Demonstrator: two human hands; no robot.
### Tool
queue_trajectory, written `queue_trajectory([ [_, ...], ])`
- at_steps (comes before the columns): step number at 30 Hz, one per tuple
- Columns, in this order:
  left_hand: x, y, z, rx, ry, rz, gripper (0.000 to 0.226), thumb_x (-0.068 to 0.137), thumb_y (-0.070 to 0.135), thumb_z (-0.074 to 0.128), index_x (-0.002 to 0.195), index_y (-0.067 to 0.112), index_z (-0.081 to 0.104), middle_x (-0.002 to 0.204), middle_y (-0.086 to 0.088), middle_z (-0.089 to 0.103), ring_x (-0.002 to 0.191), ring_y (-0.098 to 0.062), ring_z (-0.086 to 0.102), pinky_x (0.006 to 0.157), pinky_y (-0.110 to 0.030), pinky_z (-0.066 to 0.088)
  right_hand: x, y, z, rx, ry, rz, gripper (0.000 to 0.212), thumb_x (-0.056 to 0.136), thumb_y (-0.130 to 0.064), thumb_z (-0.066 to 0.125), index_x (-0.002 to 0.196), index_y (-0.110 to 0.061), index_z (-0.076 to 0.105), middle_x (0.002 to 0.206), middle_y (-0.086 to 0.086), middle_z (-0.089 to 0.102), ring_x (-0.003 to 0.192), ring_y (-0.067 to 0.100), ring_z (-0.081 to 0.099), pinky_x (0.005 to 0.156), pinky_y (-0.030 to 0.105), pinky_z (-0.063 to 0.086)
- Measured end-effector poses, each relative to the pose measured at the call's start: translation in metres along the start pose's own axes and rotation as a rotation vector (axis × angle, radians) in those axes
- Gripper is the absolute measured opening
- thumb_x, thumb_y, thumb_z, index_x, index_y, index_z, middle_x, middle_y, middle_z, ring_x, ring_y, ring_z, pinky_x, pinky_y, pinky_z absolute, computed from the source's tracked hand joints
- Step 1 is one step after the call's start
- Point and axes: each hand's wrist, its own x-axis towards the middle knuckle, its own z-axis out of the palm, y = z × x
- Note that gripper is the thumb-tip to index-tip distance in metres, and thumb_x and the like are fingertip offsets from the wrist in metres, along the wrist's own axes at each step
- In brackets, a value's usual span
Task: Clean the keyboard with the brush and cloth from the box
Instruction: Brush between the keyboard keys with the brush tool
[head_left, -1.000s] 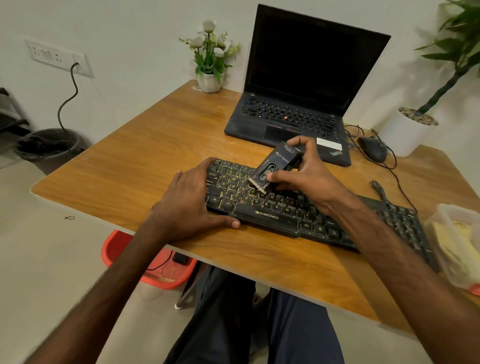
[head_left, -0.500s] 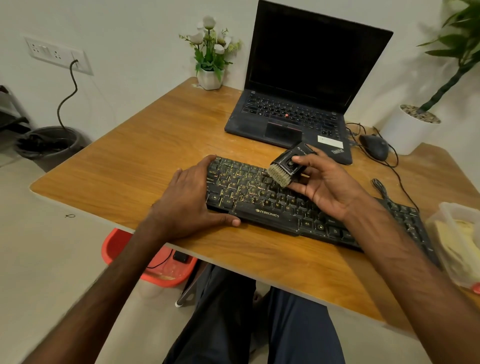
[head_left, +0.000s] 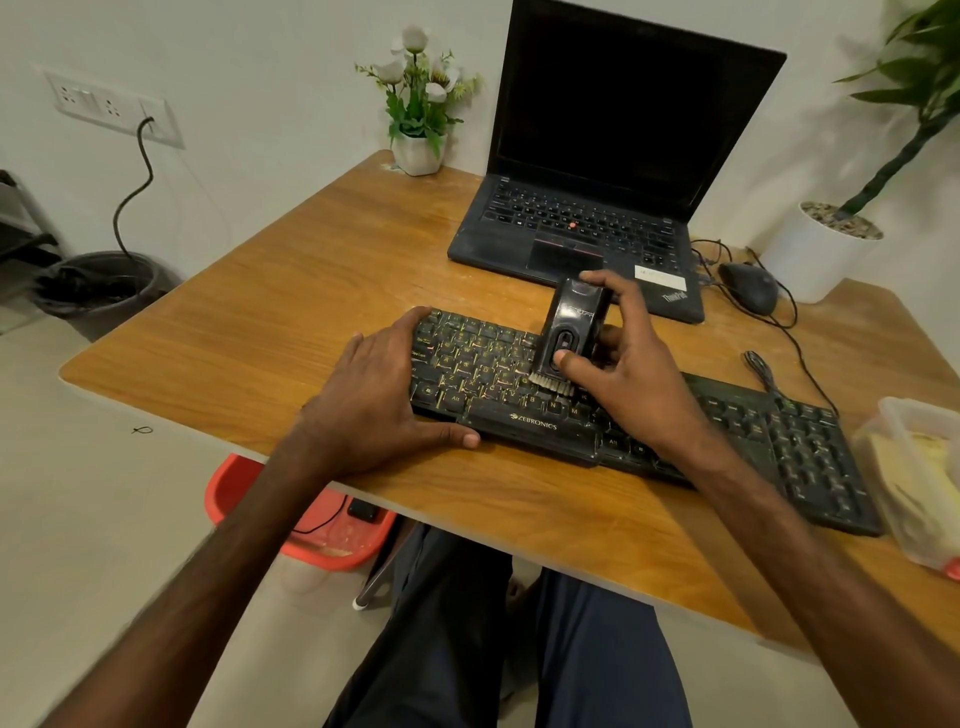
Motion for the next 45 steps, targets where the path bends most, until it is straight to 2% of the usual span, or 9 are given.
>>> queue_trajectory([
  [4,0.000,0.001,0.000,-0.003,-0.005,0.000,0.142,0.048,0.092,0.063,0.157,0.019,0.008,0.156,-0.004,0.033,0.141,-0.023,0.031,0.120,-0.052,0.024,0.004,-0.001,-0.005,0.073,-0.005,0.037,0.072,0.084,-0.011,0.074,0.136,-0.041,0.034,0.112,0.005,0.066,0.090,0.021,0.072,0.068,0.040,0.062],
  [7,-0.001,0.003,-0.001,0.002,-0.005,-0.004,0.142,0.048,0.090,0.064,0.157,0.019,0.007,0.157,-0.004,0.032,0.142,-0.023,0.030,0.120,-0.051,0.023,0.006,-0.004,-0.007,0.230,-0.003,0.053,0.069,0.082,-0.005,0.076,0.132,-0.034,0.038,0.115,0.013,0.065,0.087,0.025,0.072,0.060,0.027,0.056],
  [11,-0.001,0.004,-0.001,0.004,-0.007,-0.008,0.142,0.048,0.087,0.066,0.157,0.018,0.006,0.157,-0.005,0.032,0.142,-0.023,0.030,0.120,-0.051,0.023,0.002,-0.005,-0.003,0.375,-0.094,0.068,0.068,0.079,0.005,0.074,0.130,-0.023,0.040,0.112,0.017,0.066,0.090,0.028,0.073,0.068,0.034,0.060],
  [14,-0.001,0.004,-0.001,0.009,-0.007,-0.009,0.143,0.048,0.088,0.065,0.158,0.018,0.005,0.157,-0.005,0.032,0.141,-0.023,0.030,0.120,-0.051,0.023,0.002,-0.004,-0.003,0.248,-0.110,0.011,0.065,0.077,0.000,0.078,0.126,-0.026,0.043,0.114,0.010,0.066,0.094,0.025,0.071,0.071,0.041,0.061],
  [19,0.001,-0.001,0.001,0.009,-0.002,0.003,0.145,0.046,0.097,0.057,0.157,0.021,0.004,0.157,-0.005,0.033,0.141,-0.023,0.032,0.119,-0.052,0.024,0.019,-0.010,-0.008,-0.094,0.071,-0.181,0.064,0.077,-0.010,0.080,0.127,-0.021,0.042,0.122,-0.003,0.058,0.103,0.010,0.065,0.072,0.024,0.060],
  [26,0.001,-0.003,0.003,0.016,0.014,0.025,0.146,0.048,0.099,0.054,0.158,0.019,0.002,0.159,-0.007,0.032,0.143,-0.023,0.031,0.121,-0.051,0.022,-0.006,-0.011,0.004,-0.005,-0.072,-0.185,0.062,0.075,-0.010,0.081,0.122,-0.024,0.043,0.112,-0.012,0.057,0.100,0.004,0.065,0.065,0.025,0.060],
  [29,0.001,-0.001,0.002,0.012,0.015,0.023,0.144,0.049,0.097,0.055,0.158,0.018,0.004,0.158,-0.007,0.032,0.143,-0.022,0.031,0.121,-0.051,0.023,0.009,-0.008,-0.003,-0.075,0.015,-0.183,0.061,0.076,-0.011,0.081,0.123,-0.021,0.042,0.117,-0.007,0.059,0.097,0.005,0.065,0.068,0.020,0.058],
  [39,0.001,-0.002,0.003,-0.004,0.006,0.014,0.144,0.049,0.096,0.057,0.158,0.019,0.002,0.159,-0.007,0.031,0.144,-0.022,0.030,0.121,-0.052,0.022,0.014,0.008,-0.003,0.283,0.013,0.040,0.064,0.079,-0.003,0.077,0.127,-0.026,0.041,0.119,0.012,0.063,0.093,0.025,0.072,0.061,0.029,0.058],
  [45,0.000,0.001,0.000,-0.029,0.007,0.001,0.144,0.047,0.094,0.060,0.158,0.021,0.003,0.158,-0.006,0.032,0.143,-0.022,0.030,0.121,-0.052,0.021,0.013,0.008,-0.008,0.386,0.020,0.125,0.073,0.074,0.007,0.078,0.129,-0.024,0.041,0.118,0.014,0.061,0.097,0.029,0.071,0.074,0.050,0.060],
])
